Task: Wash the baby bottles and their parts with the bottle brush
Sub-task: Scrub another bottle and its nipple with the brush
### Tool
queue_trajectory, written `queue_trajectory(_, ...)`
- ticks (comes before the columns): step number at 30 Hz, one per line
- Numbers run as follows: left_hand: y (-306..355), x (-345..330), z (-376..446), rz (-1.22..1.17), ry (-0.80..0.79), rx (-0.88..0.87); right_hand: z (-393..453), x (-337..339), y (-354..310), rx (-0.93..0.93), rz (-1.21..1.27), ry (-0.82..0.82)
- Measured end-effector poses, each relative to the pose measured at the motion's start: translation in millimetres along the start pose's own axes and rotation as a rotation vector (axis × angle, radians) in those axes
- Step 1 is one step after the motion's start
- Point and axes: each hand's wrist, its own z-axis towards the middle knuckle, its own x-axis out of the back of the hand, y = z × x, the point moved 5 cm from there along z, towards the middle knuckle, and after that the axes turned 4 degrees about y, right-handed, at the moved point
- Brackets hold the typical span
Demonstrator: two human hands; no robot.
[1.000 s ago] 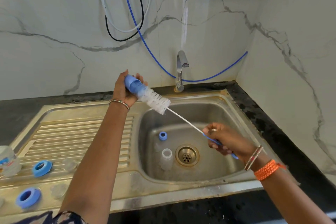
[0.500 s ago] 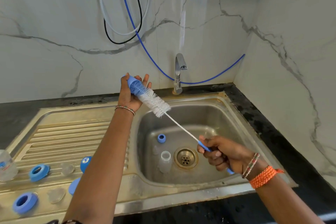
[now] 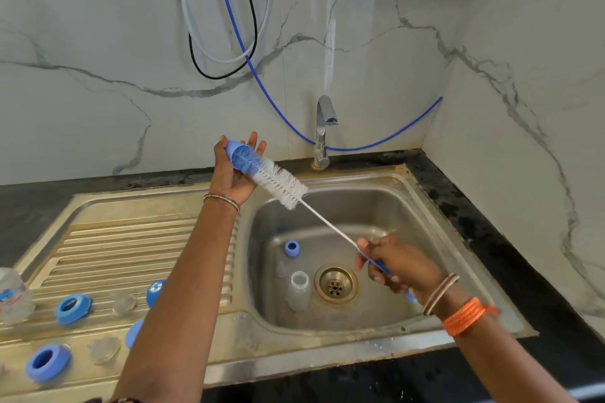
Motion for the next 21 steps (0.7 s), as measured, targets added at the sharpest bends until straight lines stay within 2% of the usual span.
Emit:
queue_trajectory(2,-1.2,1.4,-0.5,0.035,0.028,0.02,-3.9,15.4,-8.9,0.256,-0.553,0.487)
queue_trajectory(3,-3.5,2.5,-1.2,0.044,0.045,0.038,-8.0,20.2,-14.6,0.369,-0.662,0.685)
queue_trajectory(4,-6.7,3.8,-1.4,0.044,0.056,0.054,-11.6,22.7,-20.0,0.464,-0.682,0.8)
queue_trajectory(5,-8.5,4.6,-2.8,0.04,0.064,0.058,-10.8,23.7,-20.9,0.5,-0.646,0.817)
queue_trajectory(6,-8.8,5.3,-3.3,0.029,0.062,0.049,-7.5,25.4,-20.2,0.469,-0.565,0.755)
queue_trajectory(7,-9.1,5.2,-4.2,0.016,0.05,0.041,-1.4,26.5,-17.5,0.36,-0.406,0.599)
queue_trajectory(10,-7.4,3.0,-5.1,0.015,-0.033,0.006,-6.1,1.9,-4.9,-0.178,0.279,-0.188)
queue_trajectory(11,-5.2,1.1,-5.7,0.004,-0.058,-0.012,-10.0,-3.3,-3.4,-0.237,0.408,-0.322)
queue_trajectory(13,-2.3,0.7,-7.0,-0.001,-0.052,-0.032,-12.9,-7.4,-4.5,-0.197,0.421,-0.361)
queue_trajectory(15,1.0,1.2,-7.0,0.055,0.011,-0.032,-7.6,-4.3,-2.5,-0.077,0.213,-0.17)
queue_trajectory(18,7.7,9.2,-7.5,0.115,0.149,-0.022,-4.0,17.9,-11.0,0.255,-0.557,0.422)
queue_trajectory(19,10.4,12.0,-7.5,0.104,0.196,-0.014,-7.8,21.9,-15.9,0.367,-0.727,0.603)
queue_trajectory(21,12.5,18.8,-6.1,0.096,0.289,0.0,-17.5,25.1,-24.5,0.552,-0.787,0.815)
